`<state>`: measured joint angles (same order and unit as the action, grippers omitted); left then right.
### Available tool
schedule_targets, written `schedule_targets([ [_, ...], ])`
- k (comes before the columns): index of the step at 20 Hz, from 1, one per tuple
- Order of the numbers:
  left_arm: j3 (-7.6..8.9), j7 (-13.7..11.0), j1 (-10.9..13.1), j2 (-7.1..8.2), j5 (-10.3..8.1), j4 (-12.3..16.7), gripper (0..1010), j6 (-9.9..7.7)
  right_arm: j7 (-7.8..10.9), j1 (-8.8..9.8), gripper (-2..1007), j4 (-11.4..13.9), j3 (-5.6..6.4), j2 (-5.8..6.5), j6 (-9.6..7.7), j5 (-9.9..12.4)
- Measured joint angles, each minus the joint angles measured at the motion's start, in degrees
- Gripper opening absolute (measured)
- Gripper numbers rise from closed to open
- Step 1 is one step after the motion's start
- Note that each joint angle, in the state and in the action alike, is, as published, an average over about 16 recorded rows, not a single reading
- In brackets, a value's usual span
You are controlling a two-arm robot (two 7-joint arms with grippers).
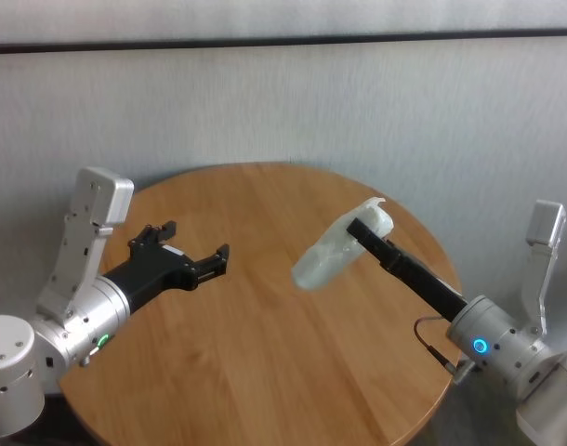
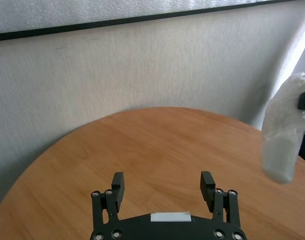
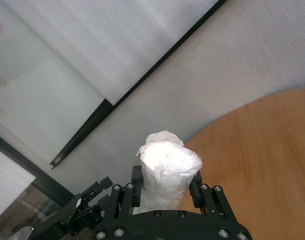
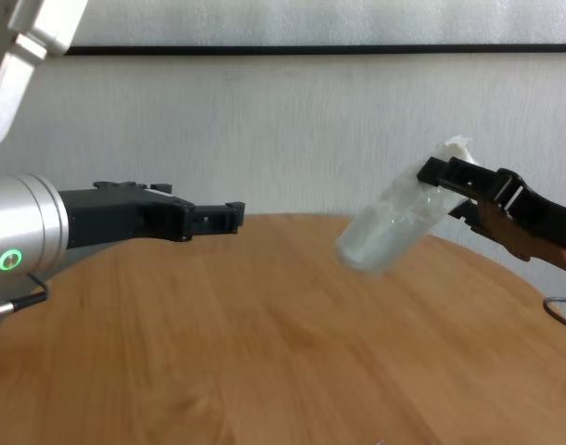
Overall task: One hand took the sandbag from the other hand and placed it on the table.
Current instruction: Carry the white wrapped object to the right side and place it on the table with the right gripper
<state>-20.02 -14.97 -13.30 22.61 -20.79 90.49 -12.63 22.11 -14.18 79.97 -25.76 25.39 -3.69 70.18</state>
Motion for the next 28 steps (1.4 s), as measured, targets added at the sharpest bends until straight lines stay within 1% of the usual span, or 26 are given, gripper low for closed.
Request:
schedule_targets([
  [9, 1.55, 1.97, 0.74, -1.4, 1.76, -0.09, 1002, -0.51, -0.27, 0.39, 544, 0.13, 0.81, 0.57, 0.0, -0.29],
  [15, 2.36, 3.03, 1.0, -2.22, 2.98, -0.25, 1002, -1.27, -0.46, 0.74, 544, 0.12, 1.29, 0.94, 0.11, -0.62],
  [22, 2.81, 3.72, 1.08, -2.74, 3.93, -0.36, 1002, -2.07, -0.81, 1.06, 544, 0.04, 1.72, 1.23, 0.28, -1.43],
  [28, 2.83, 3.77, 1.04, -2.79, 4.09, -0.39, 1002, -2.33, -1.23, 1.27, 544, 0.03, 2.22, 1.42, 0.43, -2.38],
])
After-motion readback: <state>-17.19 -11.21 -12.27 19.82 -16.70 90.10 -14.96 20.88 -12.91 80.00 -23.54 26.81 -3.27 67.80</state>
